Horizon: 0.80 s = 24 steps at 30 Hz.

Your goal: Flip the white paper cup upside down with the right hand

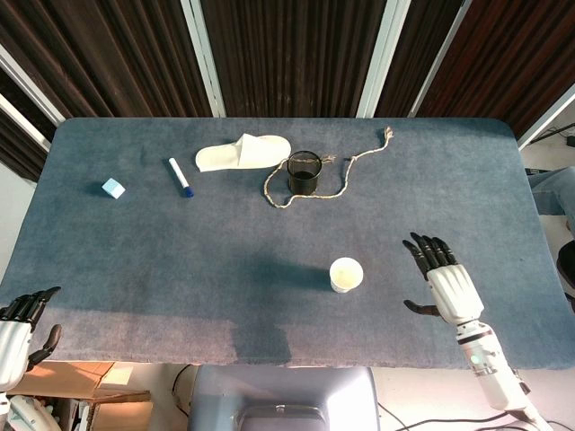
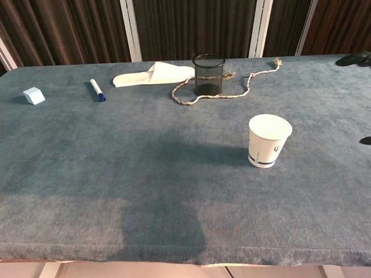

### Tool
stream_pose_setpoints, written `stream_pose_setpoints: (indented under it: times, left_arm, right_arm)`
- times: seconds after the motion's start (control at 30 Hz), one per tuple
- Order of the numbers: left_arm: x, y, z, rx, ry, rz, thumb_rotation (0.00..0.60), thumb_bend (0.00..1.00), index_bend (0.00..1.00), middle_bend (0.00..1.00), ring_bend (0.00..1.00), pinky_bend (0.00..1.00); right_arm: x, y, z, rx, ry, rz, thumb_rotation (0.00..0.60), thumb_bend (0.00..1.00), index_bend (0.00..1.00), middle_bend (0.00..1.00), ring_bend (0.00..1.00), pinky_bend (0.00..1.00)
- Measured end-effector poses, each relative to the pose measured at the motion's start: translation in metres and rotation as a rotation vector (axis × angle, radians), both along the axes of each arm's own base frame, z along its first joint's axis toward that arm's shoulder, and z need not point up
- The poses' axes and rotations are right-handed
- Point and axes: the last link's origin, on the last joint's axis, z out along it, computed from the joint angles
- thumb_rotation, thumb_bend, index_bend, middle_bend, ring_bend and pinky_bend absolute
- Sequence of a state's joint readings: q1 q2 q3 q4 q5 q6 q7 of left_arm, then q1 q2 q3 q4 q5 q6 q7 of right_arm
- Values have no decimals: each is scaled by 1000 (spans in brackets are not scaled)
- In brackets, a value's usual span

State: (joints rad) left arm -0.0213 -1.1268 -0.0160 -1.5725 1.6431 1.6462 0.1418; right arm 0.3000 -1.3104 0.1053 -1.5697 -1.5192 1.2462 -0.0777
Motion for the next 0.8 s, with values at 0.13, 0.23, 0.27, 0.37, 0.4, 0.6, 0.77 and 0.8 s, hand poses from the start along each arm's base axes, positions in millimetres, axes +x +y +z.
stream_pose_setpoints:
  times: [0.13, 0.23, 0.27, 0.37, 0.4, 0.6, 0.77, 0.8]
  left_arm:
    - [0, 0, 0, -1, -2, 1, 600, 378, 241, 310, 303, 533]
    - [0, 0, 1, 1, -3, 0, 600, 378, 244, 310, 303, 533]
    - [0, 0, 1, 2, -4, -1, 600, 378, 246, 311, 303, 533]
    - [0, 0, 1, 2, -8, -3, 600, 378, 255, 313, 303, 533]
    - [0, 0, 1, 1, -8, -3, 600, 378, 257, 314, 303, 533]
    - [0, 1, 0, -5, 0, -8, 600, 378, 262, 319, 310, 533]
    - [-1, 1, 1, -3, -11, 1, 600, 379, 274, 321, 310, 533]
    - [-1, 1, 1, -3, -12, 1, 600, 379, 275, 321, 310, 533]
  right_arm:
    - [12, -15, -22, 68, -87, -2, 600, 253, 179, 173, 123, 209]
    - [16, -23, -34, 99, -138, -3, 600, 253, 196, 188, 138, 224]
    - [18, -25, -39, 110, -153, -2, 600, 253, 203, 195, 144, 229]
    - [22, -31, -49, 129, -180, 2, 600, 253, 212, 202, 153, 236]
    - [23, -33, -52, 137, -182, 2, 600, 253, 212, 202, 153, 237]
    - [33, -43, -71, 186, -194, 3, 600, 253, 211, 203, 153, 237]
    - [38, -48, -82, 206, -189, 13, 600, 253, 238, 229, 175, 262]
    - [39, -49, -84, 208, -189, 15, 600, 252, 246, 236, 183, 270]
